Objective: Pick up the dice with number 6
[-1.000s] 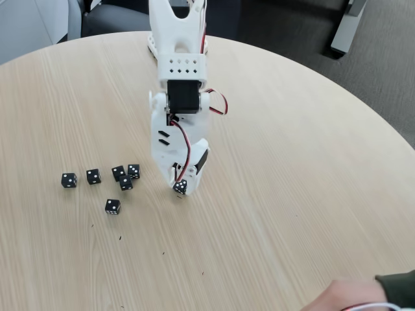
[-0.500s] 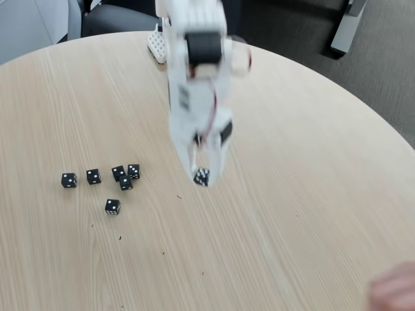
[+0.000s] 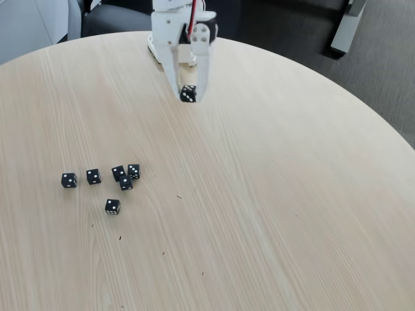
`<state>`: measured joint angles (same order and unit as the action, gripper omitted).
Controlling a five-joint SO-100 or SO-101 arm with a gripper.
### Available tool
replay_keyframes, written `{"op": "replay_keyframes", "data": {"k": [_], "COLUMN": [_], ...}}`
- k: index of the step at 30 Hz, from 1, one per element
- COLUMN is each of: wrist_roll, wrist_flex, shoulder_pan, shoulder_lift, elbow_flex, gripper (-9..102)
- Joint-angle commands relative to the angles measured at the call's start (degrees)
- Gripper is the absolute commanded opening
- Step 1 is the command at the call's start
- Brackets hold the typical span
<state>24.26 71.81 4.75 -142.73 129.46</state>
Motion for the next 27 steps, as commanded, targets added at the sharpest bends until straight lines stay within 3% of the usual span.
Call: {"op": "replay_keyframes", "data": {"k": [1, 7, 15, 27], "wrist_roll": [-3.43, -9.49, -22.59, -19.34], "wrist_flex": [0.0, -0.26, -0.35, -0.35], "shoulder_pan": [0.0, 0.18, -0.62, -0.7], "shoulder_lift": [-7.03, -18.28, -34.89, -39.11], "elbow_flex": [9.76, 27.42, 39.99, 42.45], "gripper": [0, 0, 0, 0]}}
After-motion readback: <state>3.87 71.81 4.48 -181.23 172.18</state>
